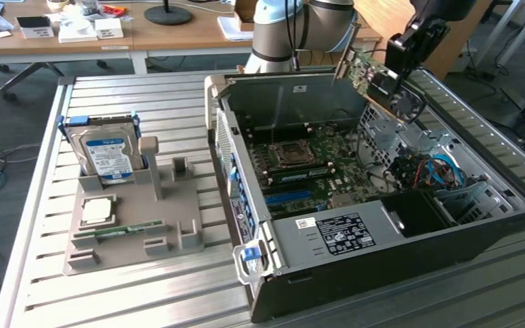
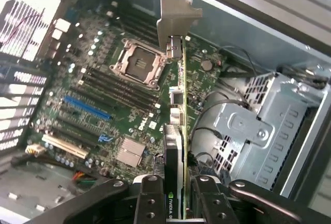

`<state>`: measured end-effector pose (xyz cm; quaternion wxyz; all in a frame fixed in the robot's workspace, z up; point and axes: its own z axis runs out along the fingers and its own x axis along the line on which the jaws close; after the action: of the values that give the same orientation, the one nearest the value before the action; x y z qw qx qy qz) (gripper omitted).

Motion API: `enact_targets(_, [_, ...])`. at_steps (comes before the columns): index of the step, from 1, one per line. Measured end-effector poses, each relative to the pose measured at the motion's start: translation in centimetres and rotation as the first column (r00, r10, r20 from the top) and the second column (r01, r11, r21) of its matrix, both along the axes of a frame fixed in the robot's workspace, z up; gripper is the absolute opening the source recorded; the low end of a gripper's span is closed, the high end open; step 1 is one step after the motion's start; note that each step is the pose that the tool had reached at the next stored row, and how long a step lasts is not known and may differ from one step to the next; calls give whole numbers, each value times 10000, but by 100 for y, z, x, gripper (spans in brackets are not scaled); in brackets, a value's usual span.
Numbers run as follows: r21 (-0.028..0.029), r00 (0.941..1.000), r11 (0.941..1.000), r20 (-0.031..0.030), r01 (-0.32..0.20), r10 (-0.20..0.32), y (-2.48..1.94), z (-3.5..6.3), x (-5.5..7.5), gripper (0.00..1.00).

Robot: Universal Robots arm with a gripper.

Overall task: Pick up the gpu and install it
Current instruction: 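Insert the gpu into the slot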

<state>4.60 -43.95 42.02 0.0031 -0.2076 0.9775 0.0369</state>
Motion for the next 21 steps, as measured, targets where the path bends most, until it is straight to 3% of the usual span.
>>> enact_targets(5, [0, 9973, 9973, 0, -728, 728, 0, -3, 0, 27])
enact_targets(10, [0, 9897, 9897, 1, -1429, 1429, 0, -6, 0, 27])
enact_targets(15, [1, 9773, 9773, 1, -2118, 2118, 0, -8, 0, 27])
enact_targets(21, [0, 9570, 9570, 1, -2902, 2902, 0, -10, 0, 27])
